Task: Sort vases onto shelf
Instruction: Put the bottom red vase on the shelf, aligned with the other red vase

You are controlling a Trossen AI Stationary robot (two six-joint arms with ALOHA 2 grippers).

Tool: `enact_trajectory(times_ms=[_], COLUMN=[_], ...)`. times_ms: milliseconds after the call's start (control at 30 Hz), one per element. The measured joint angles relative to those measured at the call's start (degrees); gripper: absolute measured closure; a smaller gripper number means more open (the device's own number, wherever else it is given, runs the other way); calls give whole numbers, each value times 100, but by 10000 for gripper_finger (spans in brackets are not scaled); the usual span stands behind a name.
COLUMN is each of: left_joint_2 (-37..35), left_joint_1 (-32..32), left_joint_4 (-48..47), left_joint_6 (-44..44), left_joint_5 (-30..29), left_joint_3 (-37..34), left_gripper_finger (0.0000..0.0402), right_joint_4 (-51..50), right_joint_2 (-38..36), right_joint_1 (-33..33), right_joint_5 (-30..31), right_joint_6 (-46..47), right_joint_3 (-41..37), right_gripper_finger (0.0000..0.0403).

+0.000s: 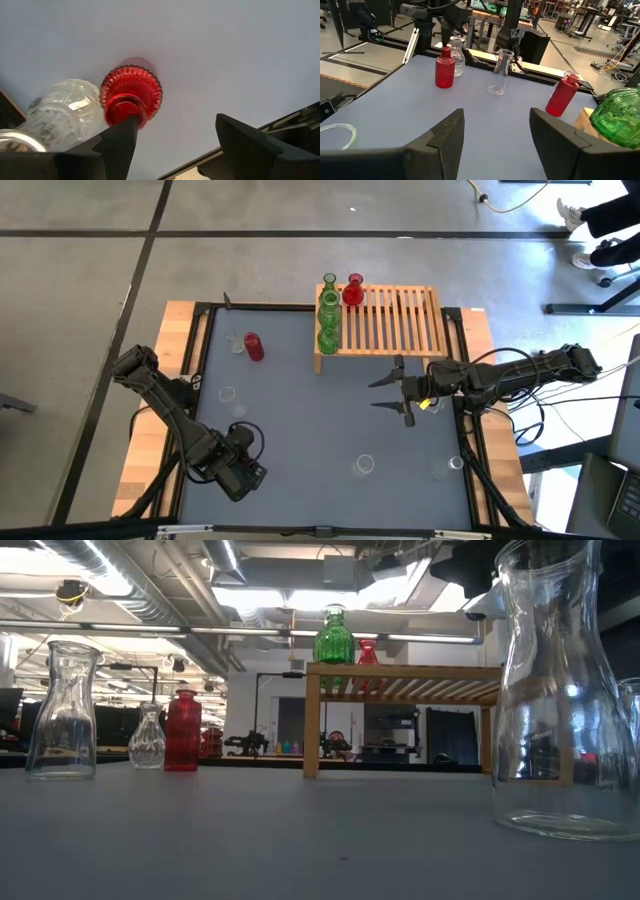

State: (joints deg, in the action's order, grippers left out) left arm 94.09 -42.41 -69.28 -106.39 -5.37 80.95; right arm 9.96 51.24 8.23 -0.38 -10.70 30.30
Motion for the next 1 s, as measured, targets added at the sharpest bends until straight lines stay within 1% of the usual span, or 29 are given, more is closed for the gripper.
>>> enact_trajectory(times_ms=[200,300,433,567,700,1000], left_joint_2=[19,15,-22,-13,-7,0], left_joint_1=[-1,0,4,4,2,-2], left_joint_4=[-75,-18,155,262,315,261], left_joint_6=[44,44,56,152,224,354], left_joint_5=[41,47,242,134,81,31], left_joint_3=[-22,-215,-498,-551,-560,-573], left_gripper_finger=[140,140,141,148,177,278], right_joint_4=[-5,-10,-31,-27,-25,-25], right_joint_2=[0,0,0,0,0,0], right_joint_1=[0,0,0,0,0,0], right_joint_5=[-2,0,-1,-2,0,0], right_joint_6=[2,9,10,9,5,-7], right_joint_3=[0,0,0,0,0,0], right_gripper_finger=[194,194,194,194,194,194])
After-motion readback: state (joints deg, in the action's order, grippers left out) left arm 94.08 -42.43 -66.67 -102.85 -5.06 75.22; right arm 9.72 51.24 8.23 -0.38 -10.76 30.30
